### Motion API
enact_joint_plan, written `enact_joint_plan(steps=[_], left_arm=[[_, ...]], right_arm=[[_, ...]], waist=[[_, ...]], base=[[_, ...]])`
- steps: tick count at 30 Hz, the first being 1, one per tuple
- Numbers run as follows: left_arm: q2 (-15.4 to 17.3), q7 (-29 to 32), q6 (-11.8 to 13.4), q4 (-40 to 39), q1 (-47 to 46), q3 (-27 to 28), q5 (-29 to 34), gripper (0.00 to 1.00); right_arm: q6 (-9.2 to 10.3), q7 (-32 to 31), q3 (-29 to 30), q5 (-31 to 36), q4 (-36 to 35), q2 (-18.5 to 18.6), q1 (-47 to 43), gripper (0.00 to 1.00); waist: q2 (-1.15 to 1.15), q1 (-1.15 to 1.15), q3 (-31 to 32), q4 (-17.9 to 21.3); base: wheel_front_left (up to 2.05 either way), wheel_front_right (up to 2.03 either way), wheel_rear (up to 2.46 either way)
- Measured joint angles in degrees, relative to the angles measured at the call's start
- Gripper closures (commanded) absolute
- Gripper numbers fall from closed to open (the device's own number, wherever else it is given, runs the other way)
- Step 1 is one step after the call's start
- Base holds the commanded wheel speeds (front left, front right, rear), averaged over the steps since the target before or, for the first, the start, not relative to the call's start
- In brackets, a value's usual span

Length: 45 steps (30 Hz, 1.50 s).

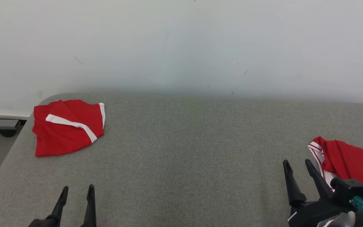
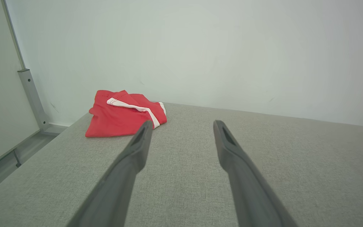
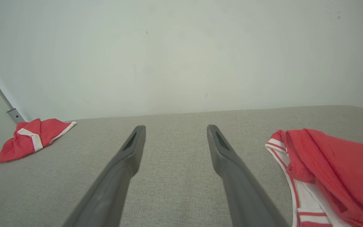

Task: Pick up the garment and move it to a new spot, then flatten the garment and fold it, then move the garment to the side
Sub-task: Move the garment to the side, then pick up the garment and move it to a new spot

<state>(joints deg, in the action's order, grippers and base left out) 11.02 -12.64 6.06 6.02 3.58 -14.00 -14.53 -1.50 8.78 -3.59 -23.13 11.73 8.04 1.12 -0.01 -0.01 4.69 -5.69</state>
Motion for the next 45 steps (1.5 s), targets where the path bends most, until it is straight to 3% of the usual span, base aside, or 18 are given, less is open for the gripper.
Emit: enact_joint_plan(steps=[14, 25, 36, 45], left_arm=[[0.1, 0.0, 0.1, -1.0, 1.0, -0.1, 0.3, 0.0], [-0.1, 0.1, 0.1, -1.2, 0.8, -1.2, 0.4, 0.0], [0.0, 0.7, 0.1, -1.5, 0.7, -1.0, 1.9, 0.0], [0.5, 0.7, 0.6, -3.5, 4.0, 2.0, 2.0, 0.0]], right_arm=[[2.21, 1.3, 1.5, 0.0, -0.9, -0.3, -2.7, 0.0], [2.8, 1.8, 2.4, 0.0, -2.3, 0.0, -3.6, 0.0], [2.91, 1.8, 1.6, -0.1, -2.9, -0.1, -4.3, 0.0], [0.9, 0.2, -2.1, -0.1, -1.4, -0.7, -0.8, 0.0]], waist=[[0.01, 0.01, -0.3, 0.6], [0.01, 0.01, -0.7, -0.1], [0.01, 0.01, -0.9, -5.0], [0.01, 0.01, -1.3, -11.0]], base=[[0.0, 0.0, 0.0], [0.0, 0.0, 0.0], [0.0, 0.0, 0.0], [0.0, 0.0, 0.0]])
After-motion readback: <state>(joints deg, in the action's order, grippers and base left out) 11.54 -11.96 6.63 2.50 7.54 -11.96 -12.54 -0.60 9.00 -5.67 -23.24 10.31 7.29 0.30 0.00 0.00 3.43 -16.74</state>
